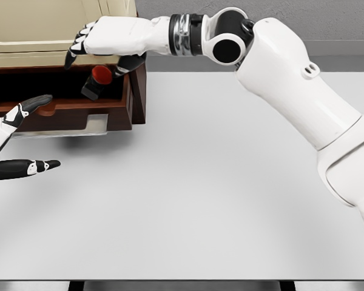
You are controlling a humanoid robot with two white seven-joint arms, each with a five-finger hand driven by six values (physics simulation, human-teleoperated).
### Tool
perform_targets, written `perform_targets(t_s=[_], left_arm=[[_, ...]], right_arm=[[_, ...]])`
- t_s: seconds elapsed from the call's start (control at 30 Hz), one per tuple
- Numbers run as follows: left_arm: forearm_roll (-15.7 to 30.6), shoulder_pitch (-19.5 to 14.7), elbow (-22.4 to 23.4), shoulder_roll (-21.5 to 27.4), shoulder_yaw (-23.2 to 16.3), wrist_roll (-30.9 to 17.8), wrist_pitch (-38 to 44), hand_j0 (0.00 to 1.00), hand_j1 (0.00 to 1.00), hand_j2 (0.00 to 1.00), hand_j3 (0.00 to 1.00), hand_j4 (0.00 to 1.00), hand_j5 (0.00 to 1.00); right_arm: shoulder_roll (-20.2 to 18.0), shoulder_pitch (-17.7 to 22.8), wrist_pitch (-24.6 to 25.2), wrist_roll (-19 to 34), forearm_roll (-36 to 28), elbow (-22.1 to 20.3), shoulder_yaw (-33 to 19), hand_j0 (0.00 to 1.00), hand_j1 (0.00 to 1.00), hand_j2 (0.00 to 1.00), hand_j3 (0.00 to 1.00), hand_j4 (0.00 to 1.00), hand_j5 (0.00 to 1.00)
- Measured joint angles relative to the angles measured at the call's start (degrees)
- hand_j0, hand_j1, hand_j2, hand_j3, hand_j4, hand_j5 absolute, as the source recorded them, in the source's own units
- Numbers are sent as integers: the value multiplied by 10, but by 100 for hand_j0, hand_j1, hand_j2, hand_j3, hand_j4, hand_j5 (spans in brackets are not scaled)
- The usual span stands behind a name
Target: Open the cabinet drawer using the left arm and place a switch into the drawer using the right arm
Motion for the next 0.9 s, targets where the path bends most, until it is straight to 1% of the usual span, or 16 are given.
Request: perform_targets(t_s=[0.2, 0.27, 0.3, 0.37, 0.43, 0.53, 0.6, 0.67, 0.73, 0.77, 0.9], left_arm=[[0, 0, 0, 0, 0, 0, 0, 100, 100, 100, 100, 100, 100], [0, 0, 0, 0, 0, 0, 0, 100, 100, 100, 100, 100, 100], [0, 0, 0, 0, 0, 0, 0, 100, 100, 100, 100, 100, 100], [0, 0, 0, 0, 0, 0, 0, 100, 100, 100, 100, 100, 100], [0, 0, 0, 0, 0, 0, 0, 100, 100, 100, 100, 100, 100], [0, 0, 0, -1, 0, 0, 0, 100, 100, 100, 100, 100, 100], [0, 0, 0, 0, 0, 0, 0, 100, 100, 100, 100, 100, 100], [0, 0, 0, 0, 0, 0, 0, 100, 100, 100, 100, 100, 100], [0, 0, 0, 0, 0, 0, 0, 100, 100, 100, 100, 100, 100], [0, 0, 0, 0, 0, 0, 0, 100, 100, 100, 100, 100, 100], [0, 4, 0, -1, 0, 0, 0, 100, 100, 100, 100, 100, 100]], right_arm=[[-1, -6, 0, 0, 0, 1, 0, 100, 100, 100, 100, 100, 100], [-20, -6, 0, 0, -2, -5, -2, 100, 100, 100, 100, 100, 100], [-36, -3, 0, -1, -3, -16, -3, 100, 100, 100, 100, 100, 100], [-81, 8, 0, -1, -14, -53, -4, 100, 100, 100, 100, 100, 100], [-147, 32, 0, -2, -33, -100, -5, 100, 100, 100, 100, 100, 100], [-256, 70, 0, -5, -53, -168, -8, 100, 100, 100, 100, 100, 100], [-320, 90, 0, -7, -67, -197, -9, 100, 100, 100, 100, 100, 100], [-369, 112, 0, -8, -76, -212, -11, 100, 100, 100, 100, 100, 100], [-398, 150, -1, -9, -80, -220, -29, 100, 100, 100, 100, 100, 100], [-407, 158, 0, -10, -81, -222, -40, 100, 100, 100, 100, 100, 100], [-423, 166, 0, -10, -85, -230, -59, 100, 100, 100, 100, 100, 100]])
